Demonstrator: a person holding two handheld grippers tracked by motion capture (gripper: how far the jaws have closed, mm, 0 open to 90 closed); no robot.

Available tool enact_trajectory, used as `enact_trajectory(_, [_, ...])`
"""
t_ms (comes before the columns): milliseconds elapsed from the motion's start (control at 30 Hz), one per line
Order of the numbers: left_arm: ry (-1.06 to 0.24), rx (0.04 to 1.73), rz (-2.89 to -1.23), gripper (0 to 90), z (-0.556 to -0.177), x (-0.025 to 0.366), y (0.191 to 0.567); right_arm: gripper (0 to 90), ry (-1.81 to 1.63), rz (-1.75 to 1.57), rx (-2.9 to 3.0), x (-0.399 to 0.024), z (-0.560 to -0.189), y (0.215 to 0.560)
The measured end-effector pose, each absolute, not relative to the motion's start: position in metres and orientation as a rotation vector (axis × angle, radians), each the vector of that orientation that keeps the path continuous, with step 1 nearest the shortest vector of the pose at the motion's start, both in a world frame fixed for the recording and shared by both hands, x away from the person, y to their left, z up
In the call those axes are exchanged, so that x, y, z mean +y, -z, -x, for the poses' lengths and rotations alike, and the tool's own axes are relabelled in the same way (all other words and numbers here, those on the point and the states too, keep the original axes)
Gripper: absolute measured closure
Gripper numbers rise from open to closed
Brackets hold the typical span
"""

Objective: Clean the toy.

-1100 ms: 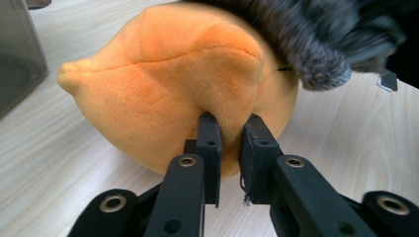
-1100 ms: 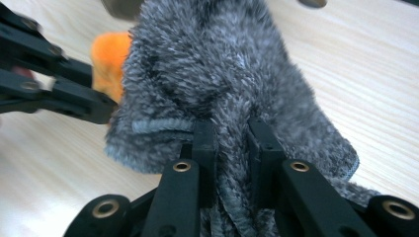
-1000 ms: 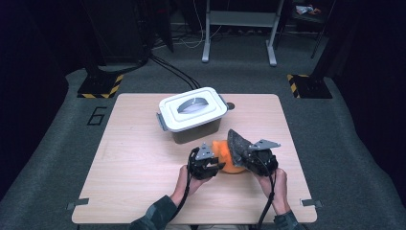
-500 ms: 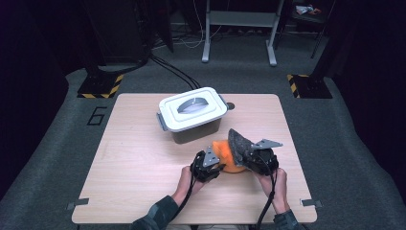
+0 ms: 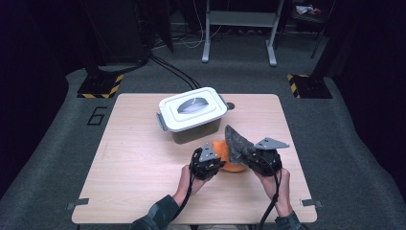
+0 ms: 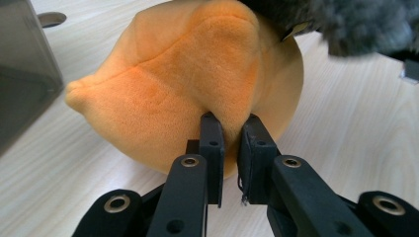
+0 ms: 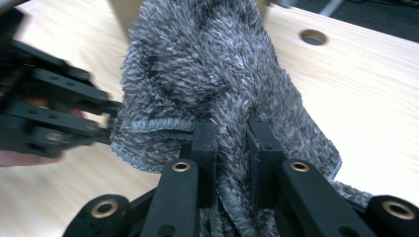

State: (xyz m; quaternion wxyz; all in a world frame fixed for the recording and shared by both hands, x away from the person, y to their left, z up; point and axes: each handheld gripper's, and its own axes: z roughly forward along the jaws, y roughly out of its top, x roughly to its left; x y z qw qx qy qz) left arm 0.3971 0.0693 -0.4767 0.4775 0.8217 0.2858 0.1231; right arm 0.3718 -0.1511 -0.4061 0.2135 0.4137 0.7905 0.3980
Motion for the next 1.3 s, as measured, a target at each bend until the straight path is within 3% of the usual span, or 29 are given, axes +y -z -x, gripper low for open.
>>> enact_trajectory(133, [-0.297,0.704,-2.018,82.2,-0.396,0.069,0.476,76.9,-0.997,-1.114,2.235,-0.129,-0.379,0.418])
enact_trajectory(367, [-0.269,0.732,-1.998,82.3,-0.4,0.073,0.479,77.1,-0.961,-1.144,2.223,-0.135,-0.383,0.422])
enact_trajectory(833, [-0.243,0.737,-2.006,82.3,-0.402,0.076,0.483,77.1,-0.951,-1.391,2.169,-0.187,-0.404,0.461])
enact_trajectory(1300, [-0.208,0.745,-2.002,82.2,-0.407,0.081,0.485,76.9,-0.895,-1.536,2.208,-0.201,-0.421,0.492])
